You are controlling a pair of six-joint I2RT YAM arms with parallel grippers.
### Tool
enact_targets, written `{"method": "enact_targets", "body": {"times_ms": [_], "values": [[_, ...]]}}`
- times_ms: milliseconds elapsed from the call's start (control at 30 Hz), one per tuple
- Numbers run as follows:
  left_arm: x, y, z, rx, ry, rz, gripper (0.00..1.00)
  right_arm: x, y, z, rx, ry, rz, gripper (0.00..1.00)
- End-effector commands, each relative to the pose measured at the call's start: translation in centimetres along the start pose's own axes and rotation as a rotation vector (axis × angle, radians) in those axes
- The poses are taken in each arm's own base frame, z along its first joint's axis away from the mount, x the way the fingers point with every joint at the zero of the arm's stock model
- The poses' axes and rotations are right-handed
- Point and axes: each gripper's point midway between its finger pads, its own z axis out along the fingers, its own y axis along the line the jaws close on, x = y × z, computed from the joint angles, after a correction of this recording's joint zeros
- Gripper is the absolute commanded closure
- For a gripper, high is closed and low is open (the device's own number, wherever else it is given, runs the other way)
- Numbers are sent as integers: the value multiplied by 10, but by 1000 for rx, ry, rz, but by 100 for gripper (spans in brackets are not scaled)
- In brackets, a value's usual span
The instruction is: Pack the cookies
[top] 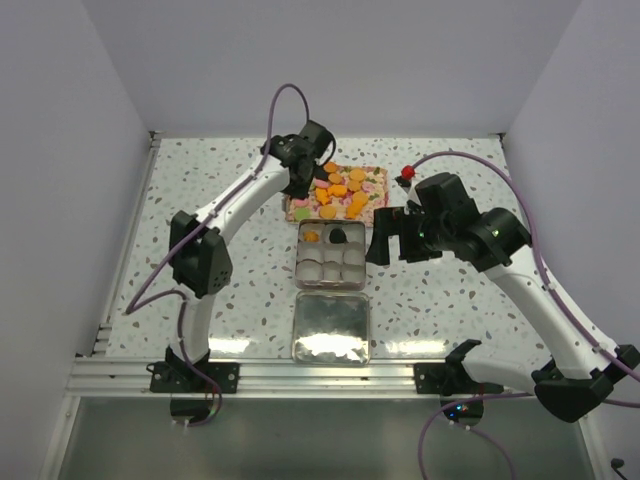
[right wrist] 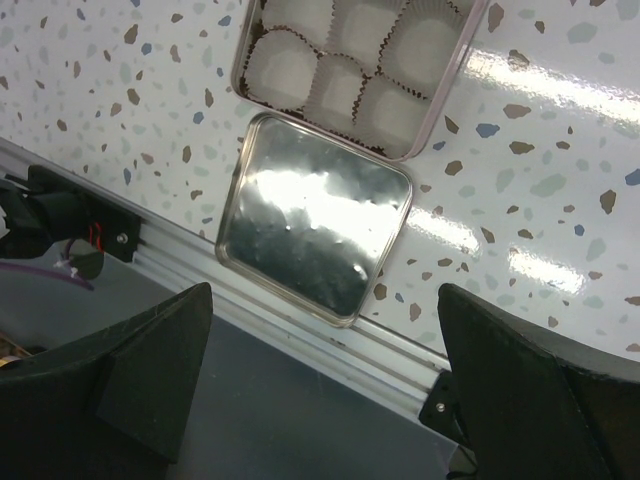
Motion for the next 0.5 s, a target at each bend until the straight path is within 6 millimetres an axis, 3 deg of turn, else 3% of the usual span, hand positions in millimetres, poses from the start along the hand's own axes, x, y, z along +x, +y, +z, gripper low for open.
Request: {"method": "enact_targets", "body": {"times_ms": [0, 100, 267, 467], "values": [[-30, 12, -58, 78, -146, -69, 76, -13, 6, -11, -21, -53, -11, 1], [-33, 4, -90, 157, -214, -67, 80, -13, 6, -13, -21, -60, -6, 1], [-16, -12, -108, 219, -204, -39, 95, -12, 6, -15, -28, -72, 6, 1], [8, -44, -128, 294, -219, 21, 100, -4, 6, -17, -44, -79, 38, 1]]}}
